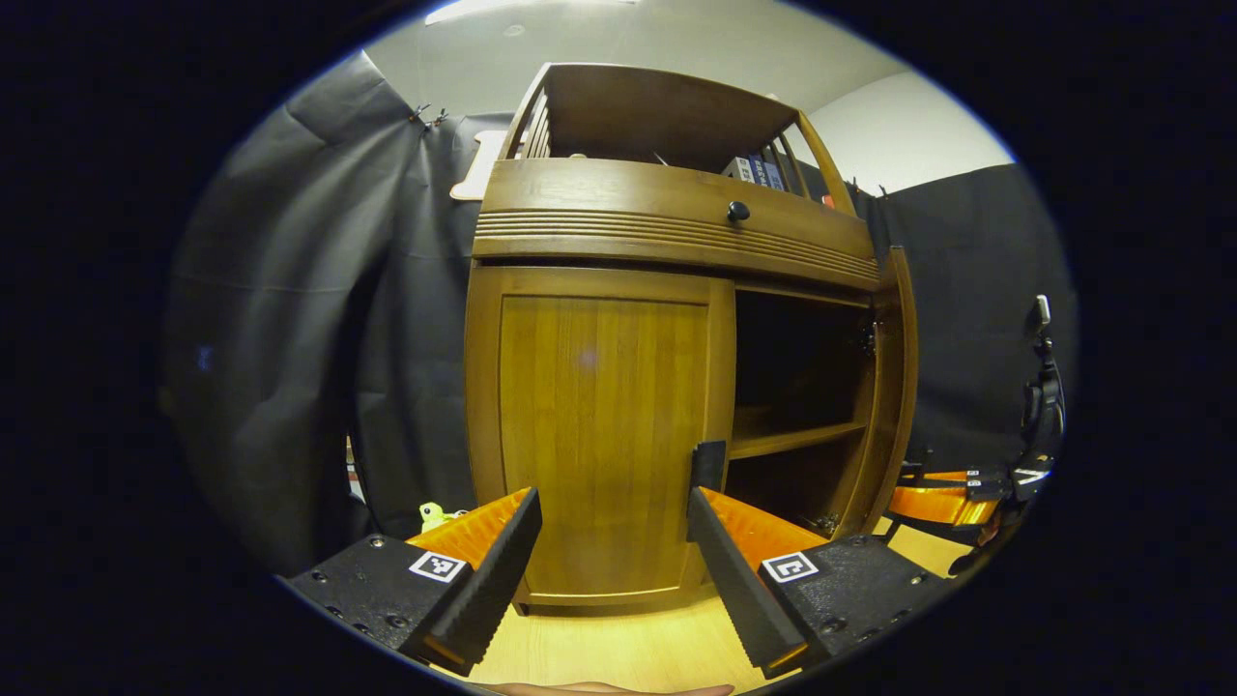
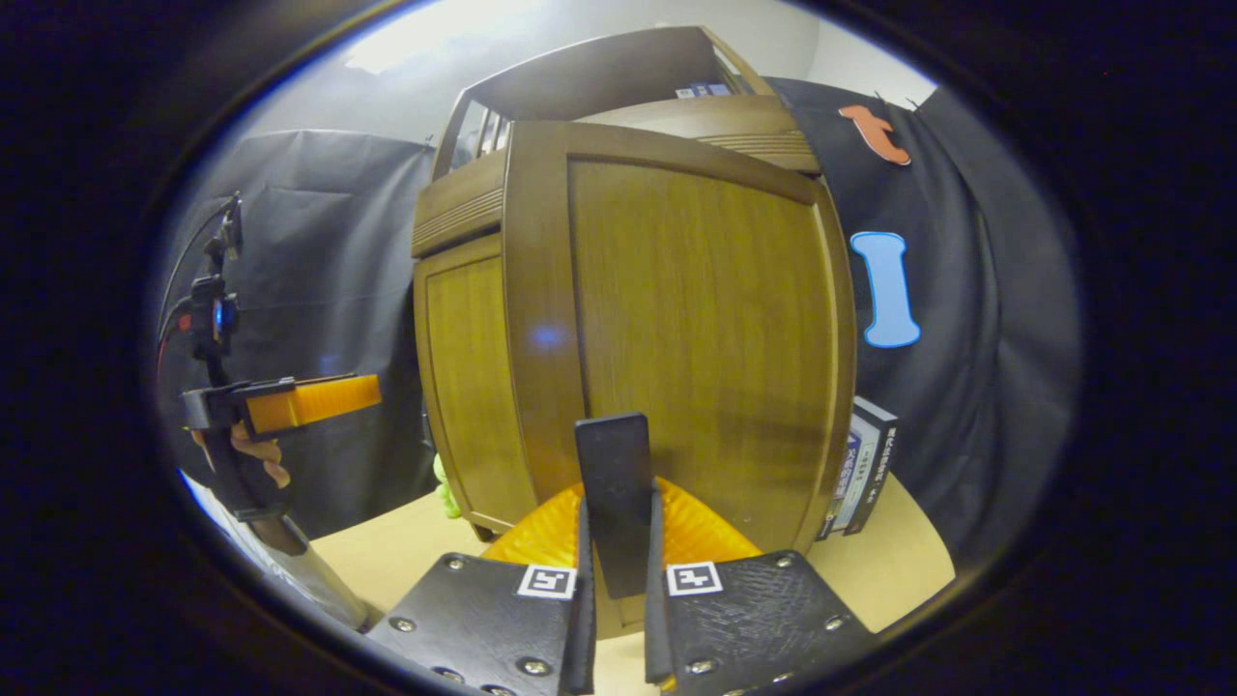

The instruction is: Open the right door of the double-door shoe cabinet with the right hand, and open the left door with the left hand.

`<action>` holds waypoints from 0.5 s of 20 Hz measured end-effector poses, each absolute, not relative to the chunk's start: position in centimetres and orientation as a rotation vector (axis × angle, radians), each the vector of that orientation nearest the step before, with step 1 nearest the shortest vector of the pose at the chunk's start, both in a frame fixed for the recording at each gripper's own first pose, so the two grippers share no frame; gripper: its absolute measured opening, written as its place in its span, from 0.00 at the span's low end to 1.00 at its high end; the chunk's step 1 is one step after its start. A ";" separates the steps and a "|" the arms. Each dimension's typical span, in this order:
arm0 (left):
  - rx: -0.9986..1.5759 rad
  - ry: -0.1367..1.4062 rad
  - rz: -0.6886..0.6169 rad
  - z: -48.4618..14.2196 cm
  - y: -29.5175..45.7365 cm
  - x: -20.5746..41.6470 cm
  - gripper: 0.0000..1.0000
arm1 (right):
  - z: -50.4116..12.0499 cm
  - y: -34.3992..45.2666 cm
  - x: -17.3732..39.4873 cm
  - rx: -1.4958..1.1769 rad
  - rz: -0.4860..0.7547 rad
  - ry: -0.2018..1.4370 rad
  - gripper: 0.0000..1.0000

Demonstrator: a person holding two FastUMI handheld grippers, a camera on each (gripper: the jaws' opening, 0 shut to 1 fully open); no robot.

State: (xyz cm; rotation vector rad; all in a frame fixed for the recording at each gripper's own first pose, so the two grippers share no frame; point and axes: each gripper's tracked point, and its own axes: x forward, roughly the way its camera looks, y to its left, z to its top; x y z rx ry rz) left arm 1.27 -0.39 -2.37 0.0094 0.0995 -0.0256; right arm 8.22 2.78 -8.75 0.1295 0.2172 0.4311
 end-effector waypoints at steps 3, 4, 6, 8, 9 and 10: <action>0.006 0.110 -0.025 -2.7 -0.6 1.6 0.95 | -8.7 1.4 7.3 0.147 0.438 0.204 0.20; 0.009 0.116 -0.024 -3.0 -0.7 1.8 0.95 | -8.6 0.9 7.2 0.140 0.424 0.193 0.20; 0.018 0.130 -0.010 -3.5 -0.6 2.1 0.92 | -8.4 -0.3 6.8 0.112 0.389 0.182 0.20; 0.027 0.140 0.004 -3.6 -0.5 2.3 0.92 | -8.4 -1.6 6.2 0.105 0.360 0.187 0.19; 0.027 0.141 0.009 -3.8 -0.6 2.4 0.96 | -8.4 -2.2 5.9 0.103 0.347 0.193 0.20; 0.023 0.143 0.009 -3.8 -0.7 2.4 0.96 | -8.3 -3.0 5.7 0.099 0.331 0.188 0.19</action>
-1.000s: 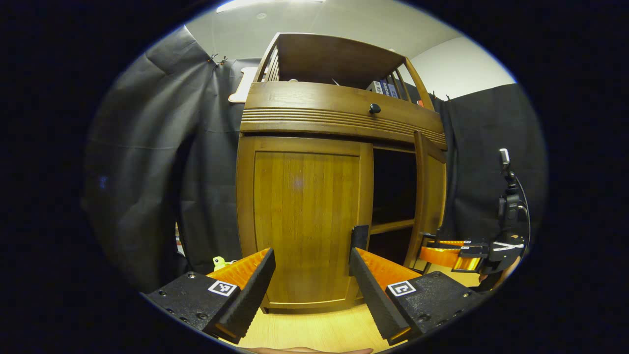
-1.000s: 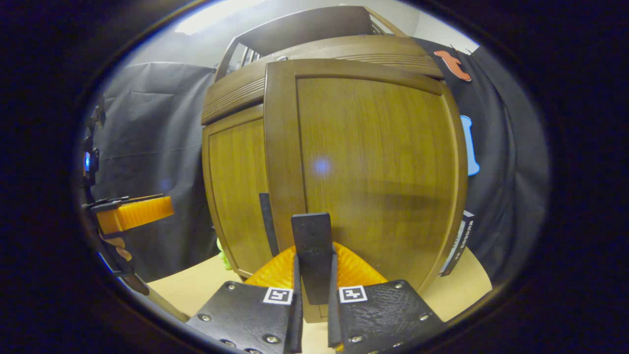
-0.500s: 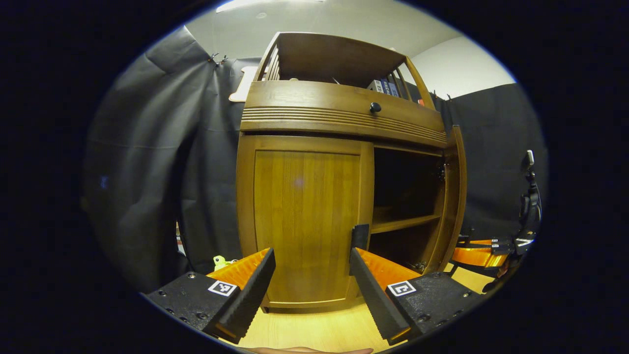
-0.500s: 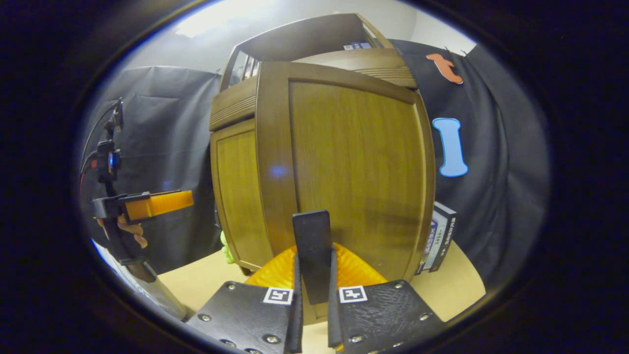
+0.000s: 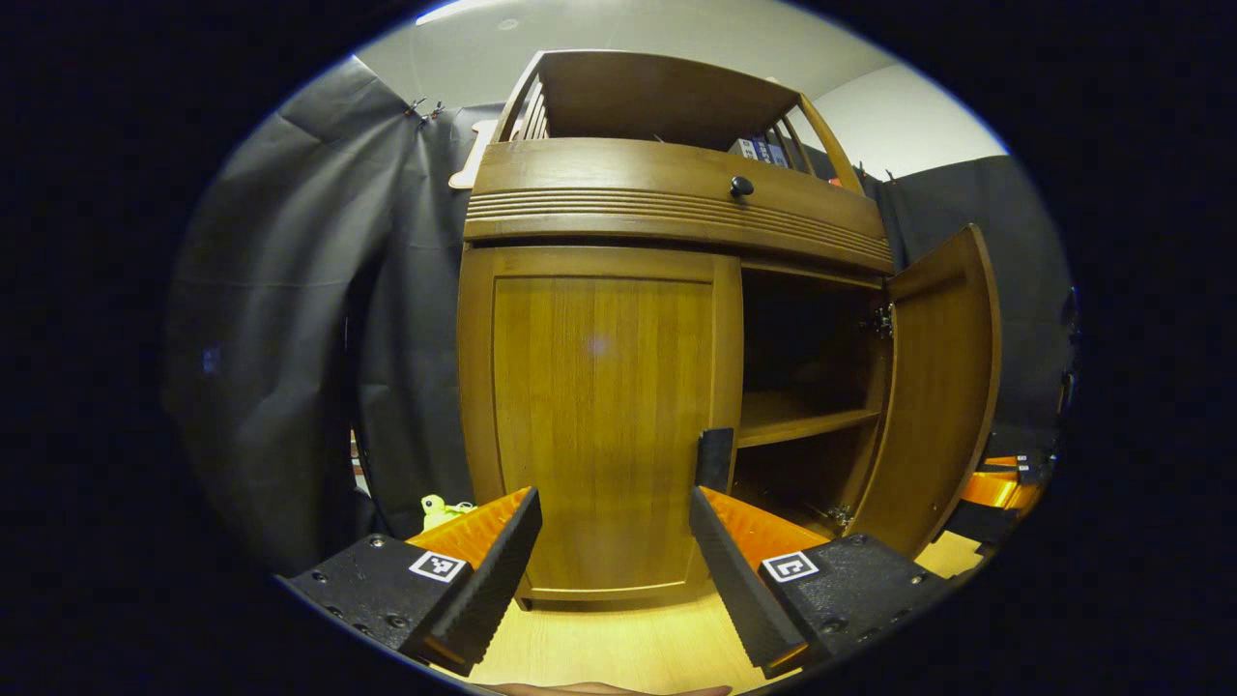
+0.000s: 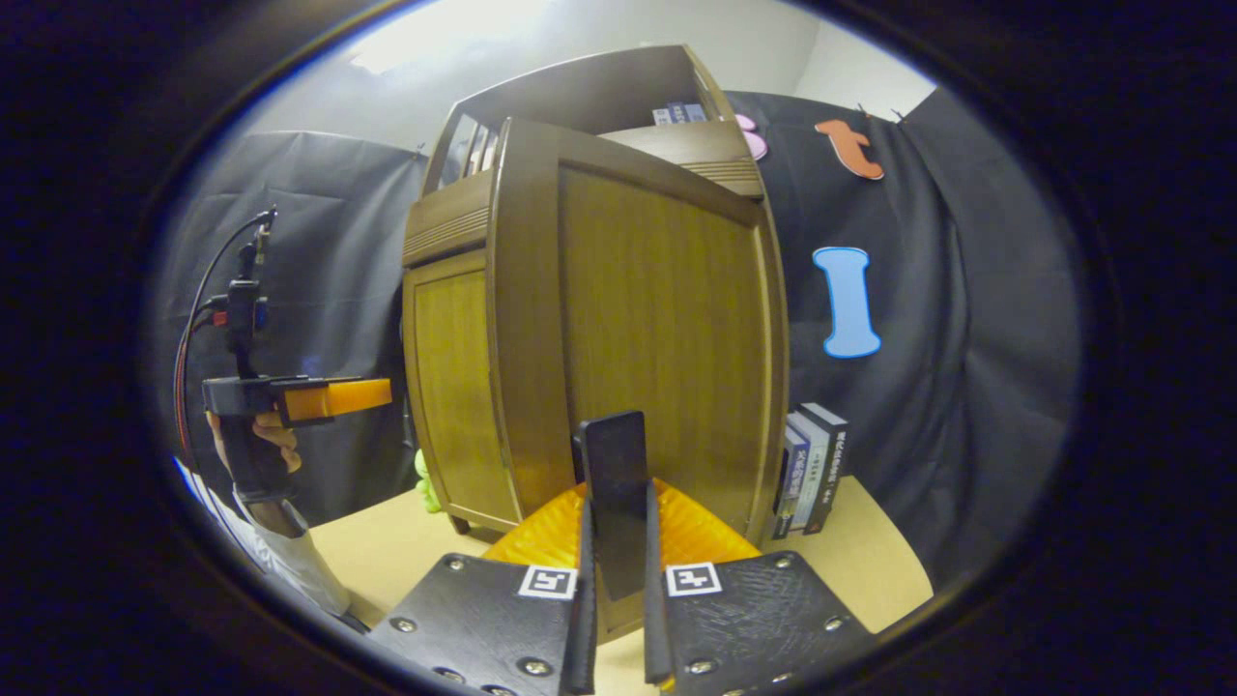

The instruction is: Open the right door of the double-door shoe cabinet with the right hand, and open the left door with the left hand.

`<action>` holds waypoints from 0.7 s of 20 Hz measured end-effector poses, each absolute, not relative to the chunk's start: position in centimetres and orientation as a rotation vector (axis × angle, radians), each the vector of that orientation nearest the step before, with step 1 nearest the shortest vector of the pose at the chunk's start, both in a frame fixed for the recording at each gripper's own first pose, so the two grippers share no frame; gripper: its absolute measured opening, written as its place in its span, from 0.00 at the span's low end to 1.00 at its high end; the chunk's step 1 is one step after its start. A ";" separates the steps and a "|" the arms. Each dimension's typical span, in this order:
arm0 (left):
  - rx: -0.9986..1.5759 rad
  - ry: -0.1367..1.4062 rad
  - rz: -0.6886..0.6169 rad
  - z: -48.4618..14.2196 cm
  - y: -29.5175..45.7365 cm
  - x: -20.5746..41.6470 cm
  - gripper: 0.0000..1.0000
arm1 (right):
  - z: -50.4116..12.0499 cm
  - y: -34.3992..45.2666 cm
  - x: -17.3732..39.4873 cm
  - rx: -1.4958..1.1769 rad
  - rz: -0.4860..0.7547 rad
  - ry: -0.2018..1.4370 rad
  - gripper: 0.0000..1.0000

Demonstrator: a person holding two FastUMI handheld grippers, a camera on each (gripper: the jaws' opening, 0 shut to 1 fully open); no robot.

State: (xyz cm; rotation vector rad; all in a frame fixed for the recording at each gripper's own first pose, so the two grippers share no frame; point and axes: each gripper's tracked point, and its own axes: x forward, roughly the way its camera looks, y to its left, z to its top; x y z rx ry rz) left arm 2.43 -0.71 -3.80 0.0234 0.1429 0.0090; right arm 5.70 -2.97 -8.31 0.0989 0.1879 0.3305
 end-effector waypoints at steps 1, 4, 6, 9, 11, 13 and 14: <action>0.020 0.146 0.006 -4.0 -0.9 2.5 0.96 | -8.2 -3.8 5.4 0.094 0.313 0.188 0.19; 0.021 0.145 -0.001 -3.9 -1.2 2.3 0.96 | -7.5 -7.7 5.0 0.042 0.226 0.150 0.19; 0.025 0.139 -0.006 -3.7 -1.4 2.3 0.92 | -7.4 -10.9 4.6 0.027 0.131 0.146 0.04; 0.029 0.135 -0.007 -3.7 -1.6 2.2 0.92 | -7.7 -16.4 4.7 0.017 0.003 0.137 0.00; 0.027 0.131 -0.003 -3.7 -1.7 2.2 0.92 | -7.8 -18.2 5.3 0.046 0.013 0.141 0.00; 0.027 0.131 -0.004 -3.9 -2.0 2.3 0.92 | -8.0 -19.3 5.5 0.049 0.040 0.144 0.00; 0.032 0.130 -0.004 -3.8 -2.2 2.4 0.96 | -8.0 -19.6 5.7 0.063 0.052 0.149 0.00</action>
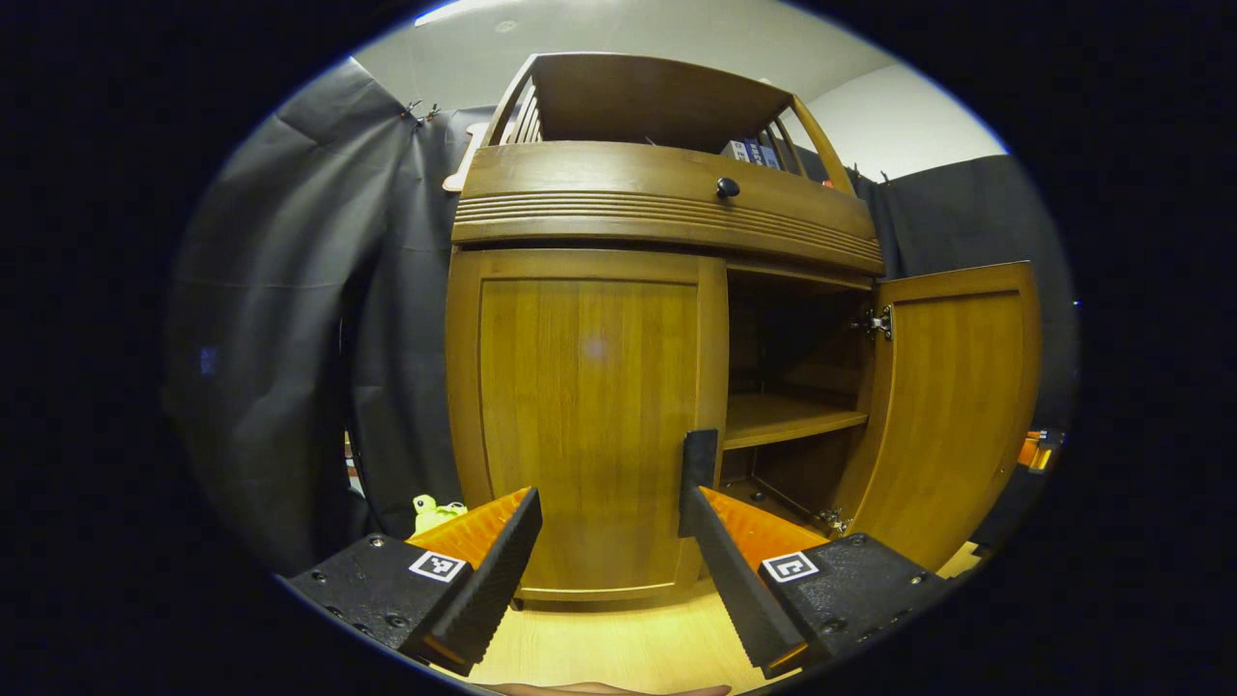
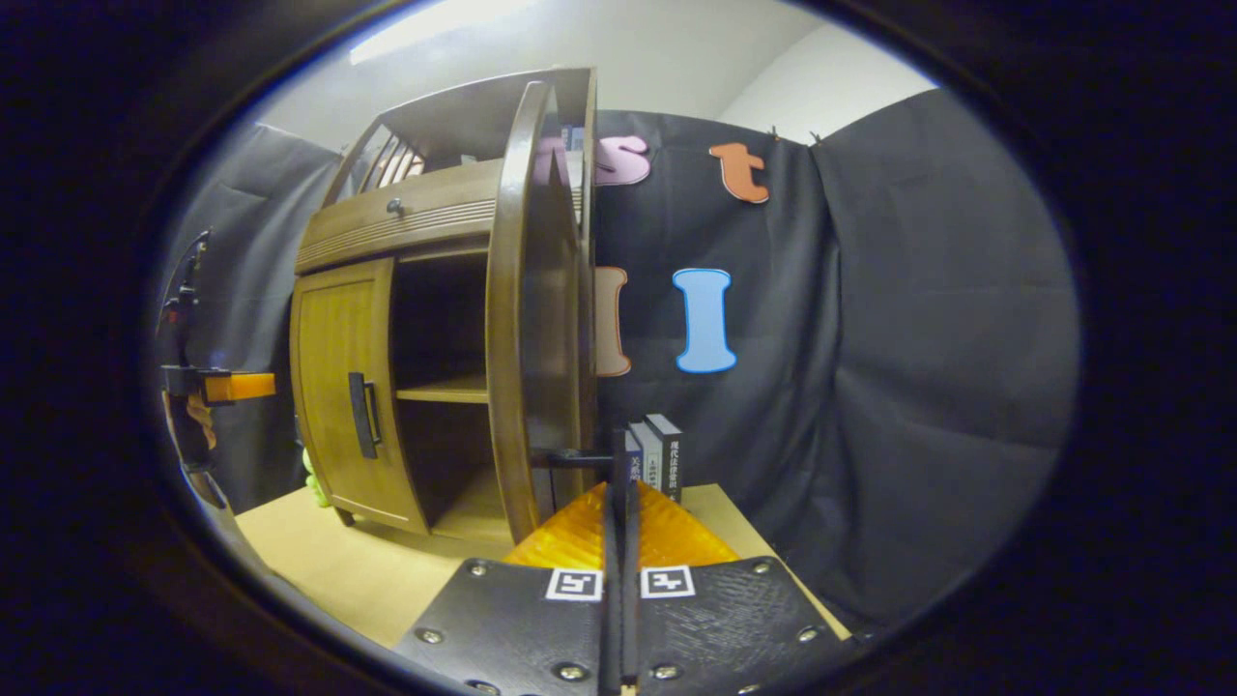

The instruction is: Open the right door of the double-door shoe cabinet with the right hand, and open the left door with the left hand.

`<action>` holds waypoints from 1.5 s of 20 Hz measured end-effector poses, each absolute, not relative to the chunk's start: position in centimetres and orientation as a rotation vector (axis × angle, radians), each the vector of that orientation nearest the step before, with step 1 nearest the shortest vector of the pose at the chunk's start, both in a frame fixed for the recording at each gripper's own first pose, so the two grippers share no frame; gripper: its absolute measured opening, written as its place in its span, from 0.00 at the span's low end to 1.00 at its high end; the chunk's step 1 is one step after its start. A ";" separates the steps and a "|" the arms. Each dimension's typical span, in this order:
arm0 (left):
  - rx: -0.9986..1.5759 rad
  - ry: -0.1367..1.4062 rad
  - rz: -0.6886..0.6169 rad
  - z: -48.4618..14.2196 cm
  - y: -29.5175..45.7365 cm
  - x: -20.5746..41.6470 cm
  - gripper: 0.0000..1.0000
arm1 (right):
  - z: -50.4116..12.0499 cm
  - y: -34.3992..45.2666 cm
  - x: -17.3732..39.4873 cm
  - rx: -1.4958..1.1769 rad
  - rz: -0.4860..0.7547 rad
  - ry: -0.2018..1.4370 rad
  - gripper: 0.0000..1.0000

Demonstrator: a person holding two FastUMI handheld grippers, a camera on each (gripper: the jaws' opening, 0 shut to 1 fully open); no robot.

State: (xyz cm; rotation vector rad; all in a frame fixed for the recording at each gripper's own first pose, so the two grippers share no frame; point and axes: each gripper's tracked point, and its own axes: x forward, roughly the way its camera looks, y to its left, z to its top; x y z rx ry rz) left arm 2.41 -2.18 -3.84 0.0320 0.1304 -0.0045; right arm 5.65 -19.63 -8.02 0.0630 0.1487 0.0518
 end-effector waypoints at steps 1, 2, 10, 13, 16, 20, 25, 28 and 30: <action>0.037 0.130 -0.003 -4.0 -2.3 2.5 0.92 | -8.0 -19.9 5.8 0.062 0.060 0.148 0.00; 0.043 0.132 0.000 -4.0 -2.4 2.6 0.92 | -8.1 -20.0 5.8 0.058 0.071 0.146 0.00; 0.051 0.126 0.010 -5.2 -4.4 3.5 0.92 | -8.5 -20.8 5.8 0.067 0.125 0.134 0.05; 0.068 0.086 0.008 -5.3 -6.0 4.9 0.92 | -8.2 -21.6 4.5 0.020 0.110 0.085 0.14; 0.106 0.032 0.029 -5.4 -7.4 6.7 0.92 | -7.4 -24.1 2.7 -0.031 0.018 0.024 0.27; 0.175 0.029 0.098 -7.6 -7.9 9.8 0.96 | -5.7 -24.8 -1.2 -0.050 -0.061 -0.065 0.48; 0.179 0.062 0.101 -9.8 -9.2 13.8 0.93 | -5.2 -20.8 -6.3 0.117 -0.017 -0.142 0.84; 0.163 0.054 0.106 -10.3 -9.0 15.8 0.90 | -6.1 -17.4 -9.4 0.223 0.048 -0.180 0.85; 0.150 0.096 0.110 -11.4 -8.6 16.6 0.80 | -7.3 -17.0 -10.8 0.195 0.014 -0.184 0.90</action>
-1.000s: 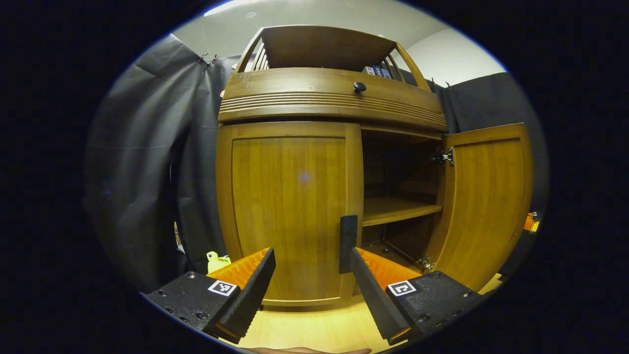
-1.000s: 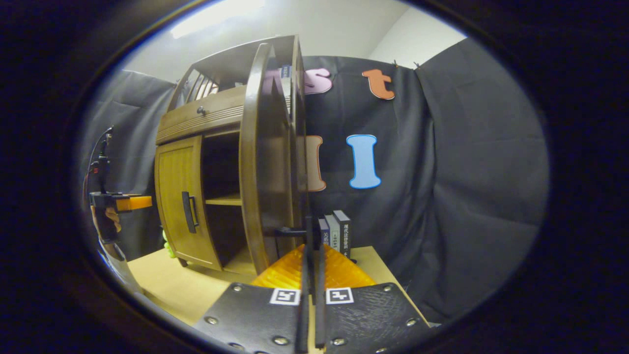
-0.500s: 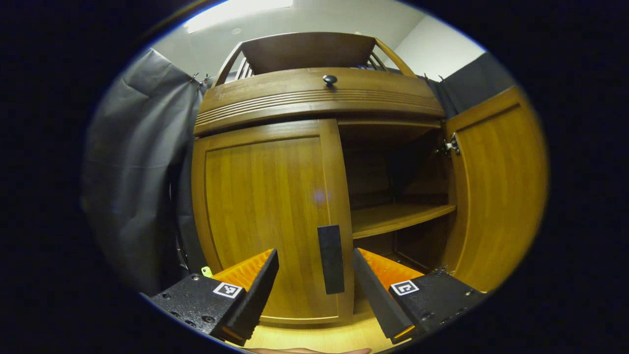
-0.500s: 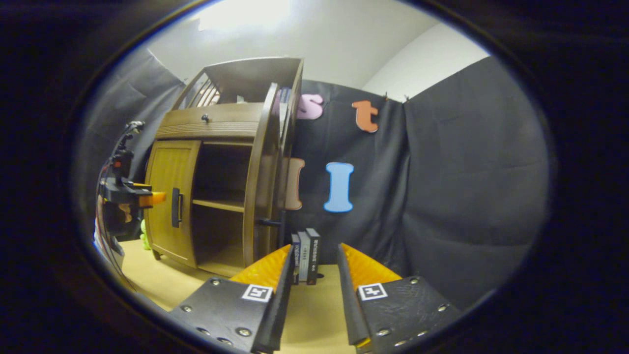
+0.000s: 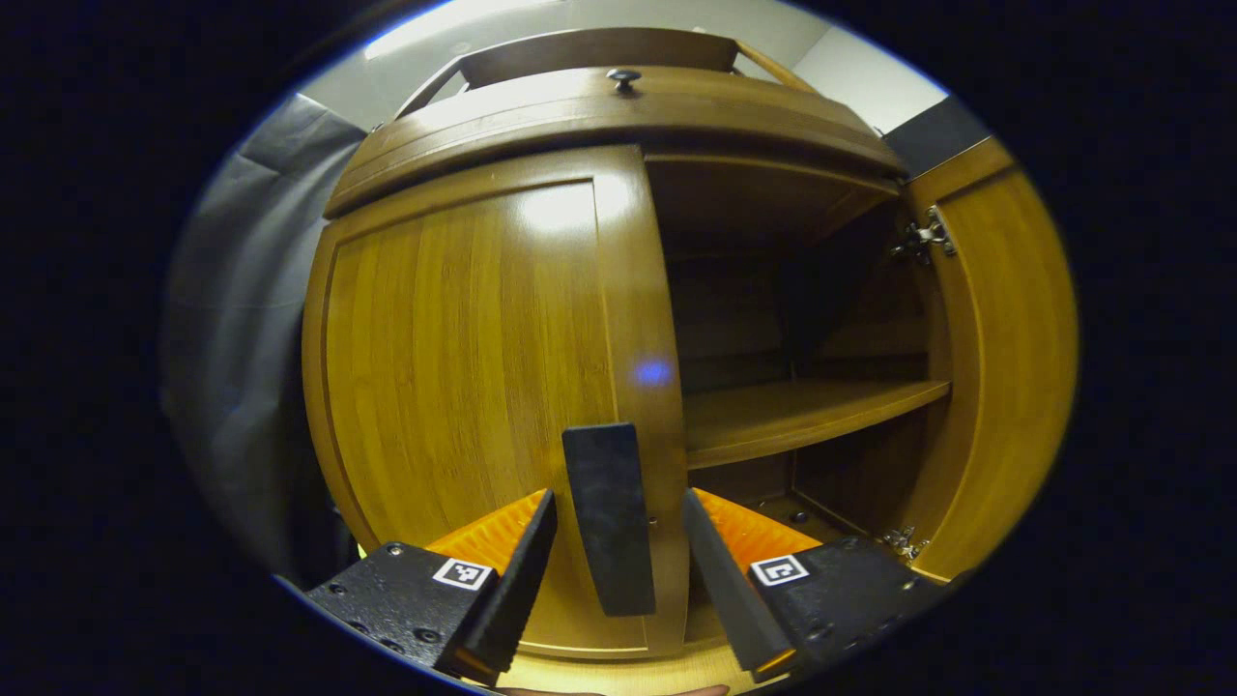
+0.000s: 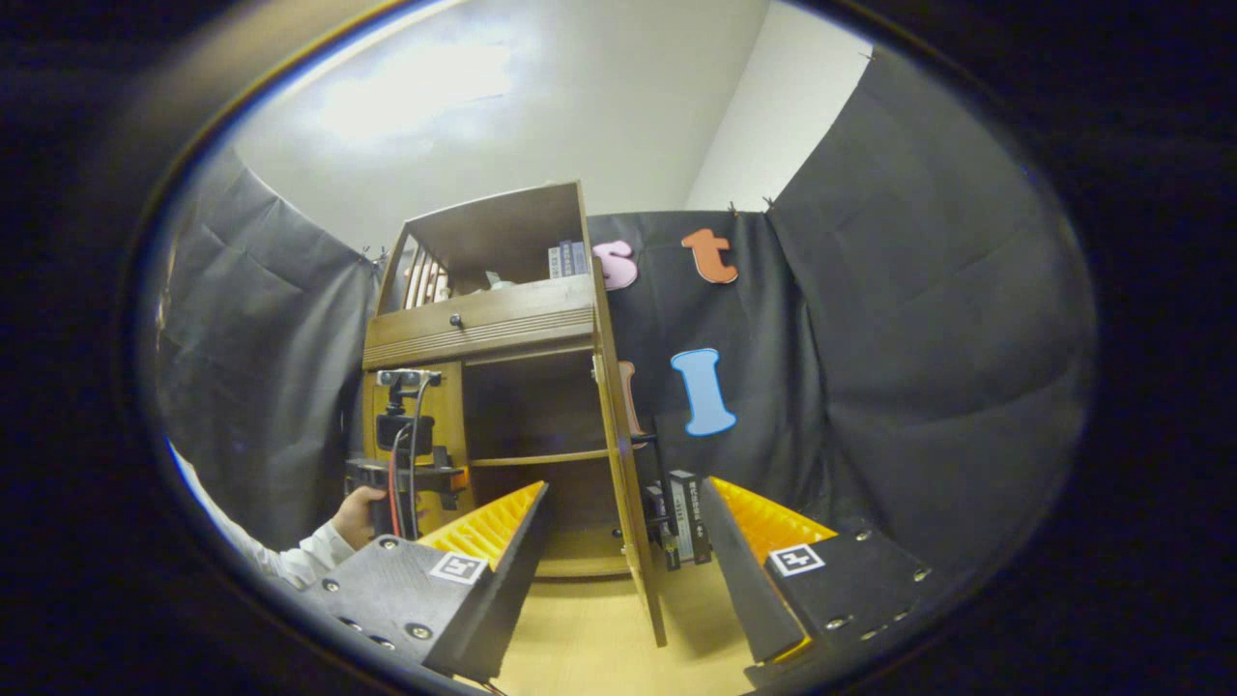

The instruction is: Open the right door of the double-door shoe cabinet with the right hand, and open the left door with the left hand.

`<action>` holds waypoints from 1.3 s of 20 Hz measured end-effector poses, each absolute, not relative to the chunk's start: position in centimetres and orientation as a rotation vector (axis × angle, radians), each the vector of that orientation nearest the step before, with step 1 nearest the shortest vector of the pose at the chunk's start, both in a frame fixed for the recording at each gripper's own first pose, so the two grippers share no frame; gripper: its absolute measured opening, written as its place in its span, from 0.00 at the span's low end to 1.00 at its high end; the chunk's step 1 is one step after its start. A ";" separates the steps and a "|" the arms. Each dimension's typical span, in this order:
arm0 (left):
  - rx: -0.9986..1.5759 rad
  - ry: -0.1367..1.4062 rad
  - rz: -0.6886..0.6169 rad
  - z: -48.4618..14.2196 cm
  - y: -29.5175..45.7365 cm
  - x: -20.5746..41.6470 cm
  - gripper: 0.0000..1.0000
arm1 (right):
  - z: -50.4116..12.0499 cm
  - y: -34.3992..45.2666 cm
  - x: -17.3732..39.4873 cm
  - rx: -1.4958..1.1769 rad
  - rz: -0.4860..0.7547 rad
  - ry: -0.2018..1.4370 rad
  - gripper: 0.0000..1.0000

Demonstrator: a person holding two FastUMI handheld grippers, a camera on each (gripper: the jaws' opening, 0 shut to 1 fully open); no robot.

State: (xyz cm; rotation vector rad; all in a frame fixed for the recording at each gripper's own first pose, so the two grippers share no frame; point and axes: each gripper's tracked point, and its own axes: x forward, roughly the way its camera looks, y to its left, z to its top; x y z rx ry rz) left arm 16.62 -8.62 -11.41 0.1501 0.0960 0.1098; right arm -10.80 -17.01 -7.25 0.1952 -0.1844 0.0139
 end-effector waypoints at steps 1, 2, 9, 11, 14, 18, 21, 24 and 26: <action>0.136 0.053 0.100 -10.8 -9.0 17.6 0.71 | -7.4 -16.8 -11.3 0.185 0.003 -0.185 0.90; 0.161 0.044 0.150 -10.2 -8.3 16.6 0.62 | -7.2 -16.2 -11.7 0.193 0.003 -0.191 0.91; 0.192 0.035 0.056 -10.1 -8.7 16.2 0.35 | -5.2 -14.7 -13.5 0.217 0.016 -0.204 0.91; 0.168 0.038 0.023 -9.5 -8.8 15.4 0.34 | -5.2 -14.4 -14.6 0.211 -0.003 -0.195 0.90; 0.128 0.055 -0.018 -9.0 -8.7 13.7 0.32 | -4.7 -14.4 -17.0 0.225 -0.036 -0.216 0.90; 0.128 0.073 -0.047 -9.3 -8.2 9.3 0.31 | -2.5 -13.6 -19.7 0.239 -0.069 -0.213 0.90; 0.128 0.069 -0.069 -8.9 -7.5 7.1 0.31 | -0.9 -13.7 -21.9 0.218 -0.082 -0.244 0.90; 0.125 0.064 -0.082 -8.6 -6.6 5.0 0.32 | -1.1 -13.6 -22.4 0.205 -0.106 -0.209 0.90; 0.122 0.067 -0.080 -8.5 -5.9 3.4 0.31 | -1.7 -13.7 -22.5 0.172 -0.129 -0.158 0.90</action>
